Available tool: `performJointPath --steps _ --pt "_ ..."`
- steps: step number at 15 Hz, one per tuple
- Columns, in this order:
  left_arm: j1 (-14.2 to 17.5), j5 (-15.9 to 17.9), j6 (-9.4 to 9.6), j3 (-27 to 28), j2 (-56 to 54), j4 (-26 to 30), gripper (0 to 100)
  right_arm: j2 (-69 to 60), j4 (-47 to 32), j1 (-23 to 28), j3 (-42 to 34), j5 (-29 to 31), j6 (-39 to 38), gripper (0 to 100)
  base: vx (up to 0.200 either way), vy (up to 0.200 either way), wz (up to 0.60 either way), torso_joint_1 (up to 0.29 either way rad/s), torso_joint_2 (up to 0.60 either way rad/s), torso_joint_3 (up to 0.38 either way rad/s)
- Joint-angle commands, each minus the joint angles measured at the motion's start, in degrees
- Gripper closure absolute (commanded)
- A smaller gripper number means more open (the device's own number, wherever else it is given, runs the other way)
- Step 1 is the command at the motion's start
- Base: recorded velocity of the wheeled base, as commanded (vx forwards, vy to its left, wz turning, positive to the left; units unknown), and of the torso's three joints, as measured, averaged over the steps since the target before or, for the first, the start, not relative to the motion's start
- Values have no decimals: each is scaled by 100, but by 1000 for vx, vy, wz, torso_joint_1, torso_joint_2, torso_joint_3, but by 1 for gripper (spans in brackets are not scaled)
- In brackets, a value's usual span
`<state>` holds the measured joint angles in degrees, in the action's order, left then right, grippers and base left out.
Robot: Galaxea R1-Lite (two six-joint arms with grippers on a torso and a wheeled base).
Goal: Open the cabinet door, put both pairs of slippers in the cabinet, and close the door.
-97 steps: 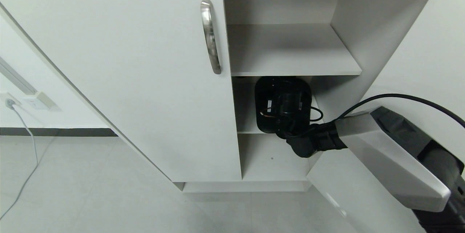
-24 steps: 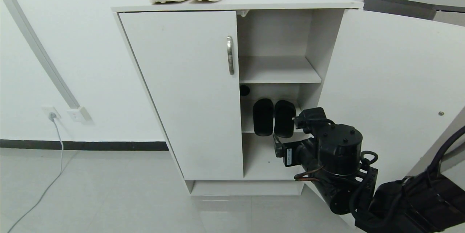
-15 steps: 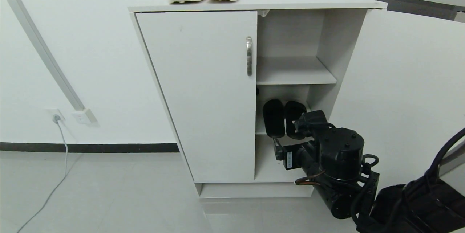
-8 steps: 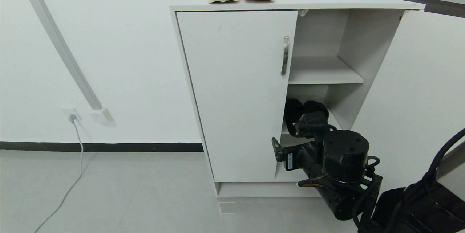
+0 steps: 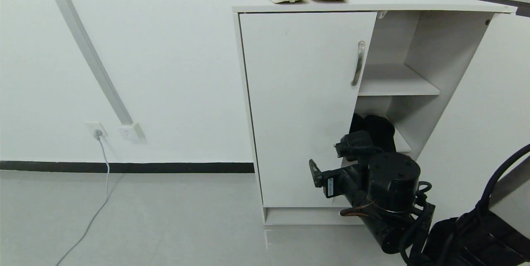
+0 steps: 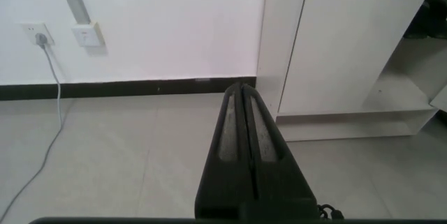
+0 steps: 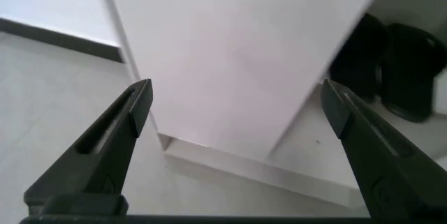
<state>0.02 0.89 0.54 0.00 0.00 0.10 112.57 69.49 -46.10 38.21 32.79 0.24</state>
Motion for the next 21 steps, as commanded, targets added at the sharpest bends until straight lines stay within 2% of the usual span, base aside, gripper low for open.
performJointPath --steps 1,14,17,21 --pt "-2 -1 -1 0 9 -1 100 37 4 -13 -32 -1 37 0 0 0 0 0 0 0" --pt "-2 -1 -1 0 0 -1 100 99 47 -21 -41 -1 107 0 0 0 0 0 -8 -9" --pt "-2 -1 -1 0 9 -1 100 99 118 -30 -41 -1 107 0 0 0 0 10 -183 -310" --pt "-2 -1 -1 0 9 -1 100 239 197 -30 -24 -1 107 0 0 0 0 58 -513 -361"
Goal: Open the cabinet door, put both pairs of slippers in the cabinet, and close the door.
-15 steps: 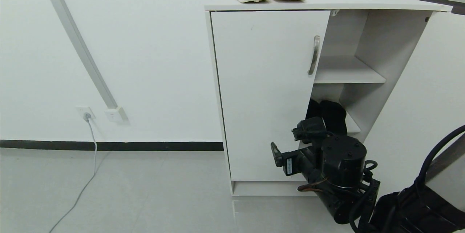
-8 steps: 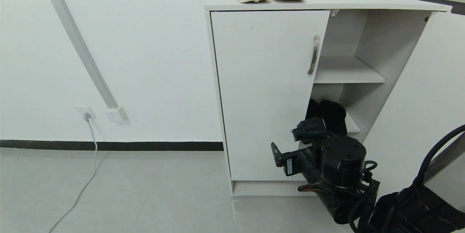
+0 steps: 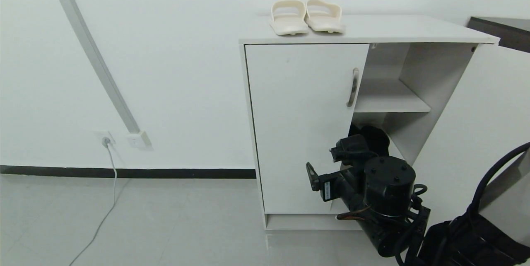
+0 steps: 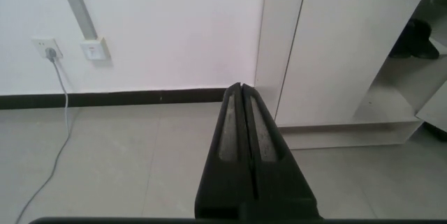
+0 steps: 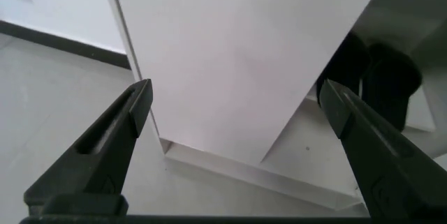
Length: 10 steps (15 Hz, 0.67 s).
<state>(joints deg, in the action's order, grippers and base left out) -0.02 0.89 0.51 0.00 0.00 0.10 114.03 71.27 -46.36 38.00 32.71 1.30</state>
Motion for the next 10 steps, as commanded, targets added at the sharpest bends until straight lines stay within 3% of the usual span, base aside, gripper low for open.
performJointPath --steps 1,10 --pt "2 -1 2 0 9 -1 100 93 36 4 -12 8 1 0 0 0 0 115 -471 -359" --pt "2 -1 2 0 9 -1 100 84 98 48 -29 8 19 0 0 0 0 148 -473 -330"
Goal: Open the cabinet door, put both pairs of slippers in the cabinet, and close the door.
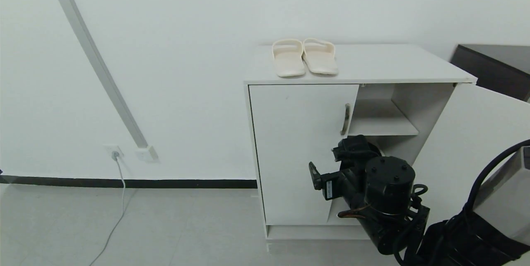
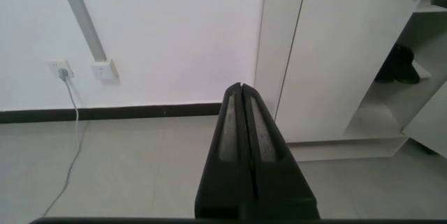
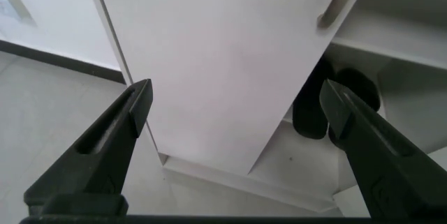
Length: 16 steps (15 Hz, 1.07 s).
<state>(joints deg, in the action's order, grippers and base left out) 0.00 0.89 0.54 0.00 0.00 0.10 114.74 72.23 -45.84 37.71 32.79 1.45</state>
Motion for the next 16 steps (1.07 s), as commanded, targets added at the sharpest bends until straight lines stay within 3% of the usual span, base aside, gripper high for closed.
performJointPath --steps 1,16 --pt "0 -1 -1 0 9 -1 100 14 -7 -4 0 -1 4 0 0 0 0 183 -486 -305" --pt "0 -1 -1 9 9 -1 100 -66 46 40 -114 8 83 0 0 0 0 231 -551 -320"
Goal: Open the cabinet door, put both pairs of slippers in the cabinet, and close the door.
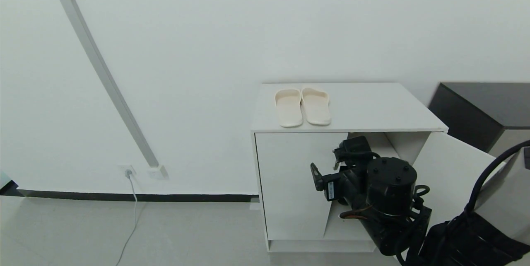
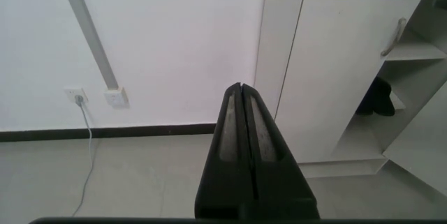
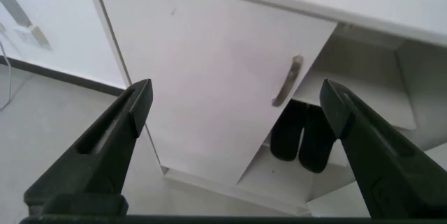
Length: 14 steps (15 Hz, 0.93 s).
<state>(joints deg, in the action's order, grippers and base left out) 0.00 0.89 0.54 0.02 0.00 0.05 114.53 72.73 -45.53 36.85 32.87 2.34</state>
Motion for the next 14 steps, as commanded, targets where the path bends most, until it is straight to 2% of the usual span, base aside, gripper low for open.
performJointPath --steps 1,4,7,11,13,14 --pt "0 -1 -1 6 9 4 100 -80 171 36 -161 -17 188 0 0 0 0 203 -476 -246" --pt "0 -1 -1 -2 9 4 100 -36 628 62 -214 -17 618 0 0 0 0 37 -93 -50" --pt "0 -1 -1 6 9 4 100 -115 -57 150 384 18 557 0 0 0 0 0 0 0" --pt "0 -1 17 -2 0 4 100 -370 -3300 141 2195 194 -1148 0 0 0 0 0 0 0" --pt "0 -1 8 -2 0 4 100 -344 -4276 141 3003 466 -1438 0 0 0 0 0 0 0" --pt "0 -1 -1 -2 0 4 100 -265 -4364 132 3205 493 -1438 0 0 0 0 0 0 0"
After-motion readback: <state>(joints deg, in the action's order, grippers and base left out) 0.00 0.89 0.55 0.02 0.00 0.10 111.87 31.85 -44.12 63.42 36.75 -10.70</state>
